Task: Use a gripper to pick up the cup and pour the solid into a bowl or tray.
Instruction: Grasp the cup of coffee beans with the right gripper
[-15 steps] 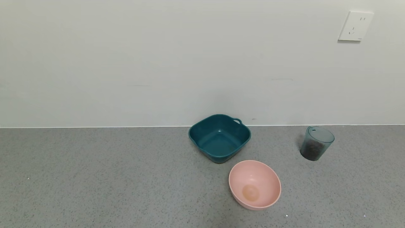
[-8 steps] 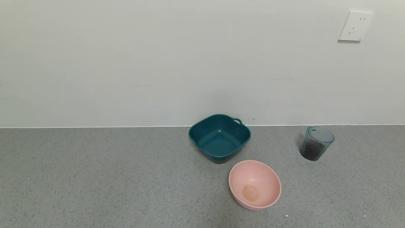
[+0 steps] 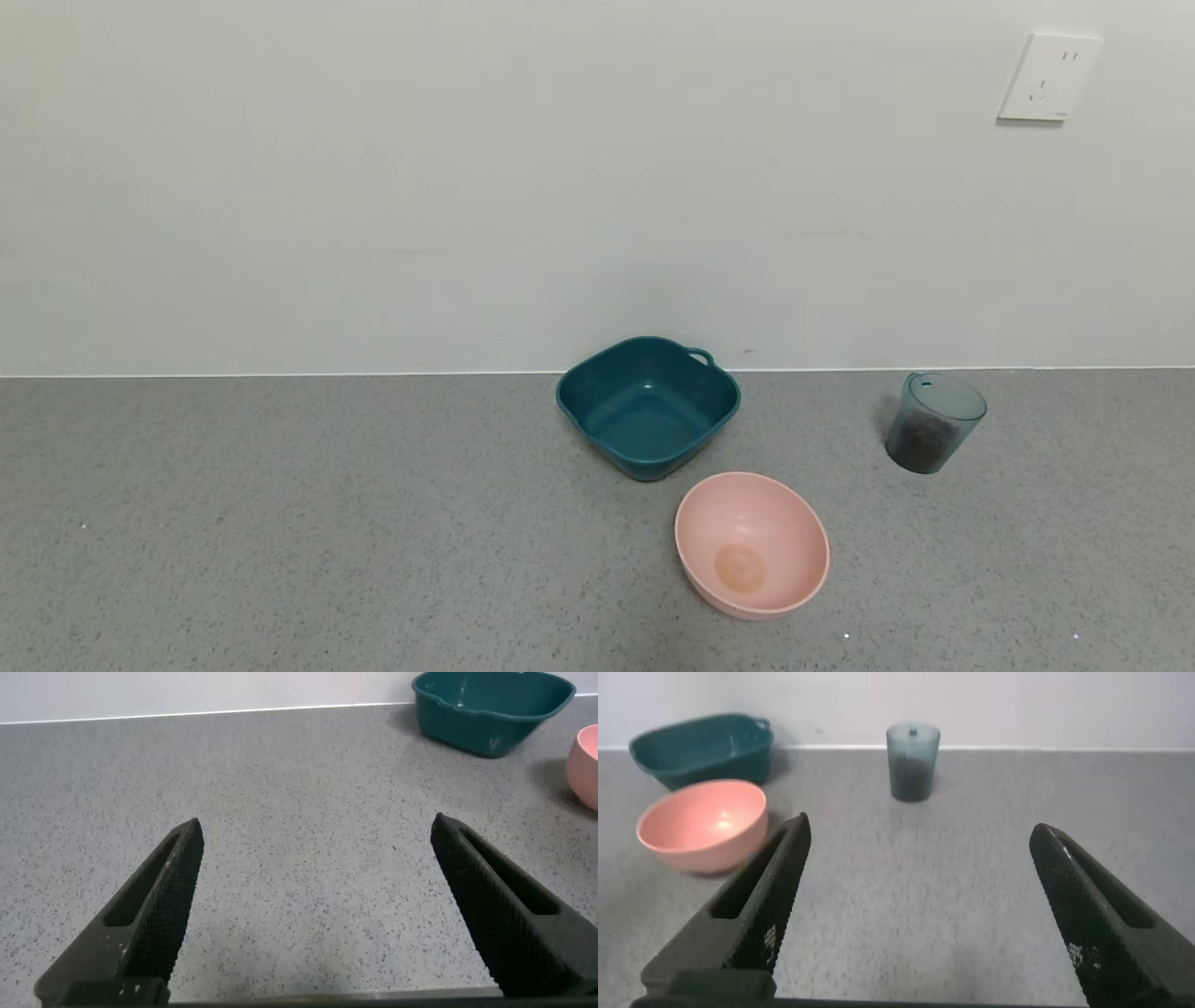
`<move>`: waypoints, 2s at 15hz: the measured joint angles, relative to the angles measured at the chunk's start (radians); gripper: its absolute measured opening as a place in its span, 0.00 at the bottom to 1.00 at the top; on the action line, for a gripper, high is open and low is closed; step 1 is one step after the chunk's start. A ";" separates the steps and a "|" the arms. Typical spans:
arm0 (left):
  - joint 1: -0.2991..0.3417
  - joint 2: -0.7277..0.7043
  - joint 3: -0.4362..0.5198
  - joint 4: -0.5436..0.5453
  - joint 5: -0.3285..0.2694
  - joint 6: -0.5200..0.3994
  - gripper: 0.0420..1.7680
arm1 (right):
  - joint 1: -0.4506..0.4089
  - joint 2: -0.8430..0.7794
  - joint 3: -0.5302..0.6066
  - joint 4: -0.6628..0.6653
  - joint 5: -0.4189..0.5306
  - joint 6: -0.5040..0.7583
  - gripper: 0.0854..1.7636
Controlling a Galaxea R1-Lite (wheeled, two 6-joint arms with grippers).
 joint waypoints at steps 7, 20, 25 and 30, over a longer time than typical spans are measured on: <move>0.000 0.000 0.000 0.000 0.000 0.000 0.99 | 0.009 0.348 -0.290 0.004 0.011 -0.024 0.97; 0.000 0.000 0.000 -0.001 0.000 0.000 0.99 | 0.001 1.257 -0.272 -0.483 0.004 -0.030 0.97; 0.000 0.000 0.000 0.000 0.000 0.000 0.99 | 0.000 1.543 -0.205 -0.809 -0.027 -0.030 0.97; 0.000 0.000 0.000 -0.001 0.000 0.000 0.99 | 0.000 1.788 -0.187 -1.059 -0.037 -0.025 0.97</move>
